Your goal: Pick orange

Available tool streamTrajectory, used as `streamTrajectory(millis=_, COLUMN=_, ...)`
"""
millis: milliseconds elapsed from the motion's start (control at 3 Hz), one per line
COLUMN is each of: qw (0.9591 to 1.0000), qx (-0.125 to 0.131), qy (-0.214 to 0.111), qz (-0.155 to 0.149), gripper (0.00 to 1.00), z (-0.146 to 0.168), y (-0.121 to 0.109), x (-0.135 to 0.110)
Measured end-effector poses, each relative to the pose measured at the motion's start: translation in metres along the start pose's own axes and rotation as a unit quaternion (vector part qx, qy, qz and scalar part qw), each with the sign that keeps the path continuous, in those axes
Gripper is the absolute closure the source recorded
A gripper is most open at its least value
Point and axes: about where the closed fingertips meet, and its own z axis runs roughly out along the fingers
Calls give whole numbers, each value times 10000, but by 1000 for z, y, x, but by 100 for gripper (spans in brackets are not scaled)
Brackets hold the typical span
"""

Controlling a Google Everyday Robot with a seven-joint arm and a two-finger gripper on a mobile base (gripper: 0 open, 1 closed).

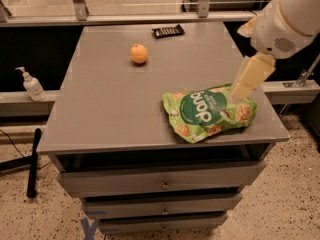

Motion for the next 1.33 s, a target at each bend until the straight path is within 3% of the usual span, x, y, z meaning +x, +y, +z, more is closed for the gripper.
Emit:
streamTrajectory(millis=333, qw=9978, qx=110, qy=-640, qz=120, gripper=0, z=44, y=-35, x=-38)
streamTrajectory(millis=667, qw=9922, qx=128, qy=-1205, qz=300, gripper=0, z=90, y=-63, x=-78)
streamTrajectory(millis=1333, qw=9702, qx=47, qy=-2311, qz=725, gripper=0, z=159, y=-110, x=-141)
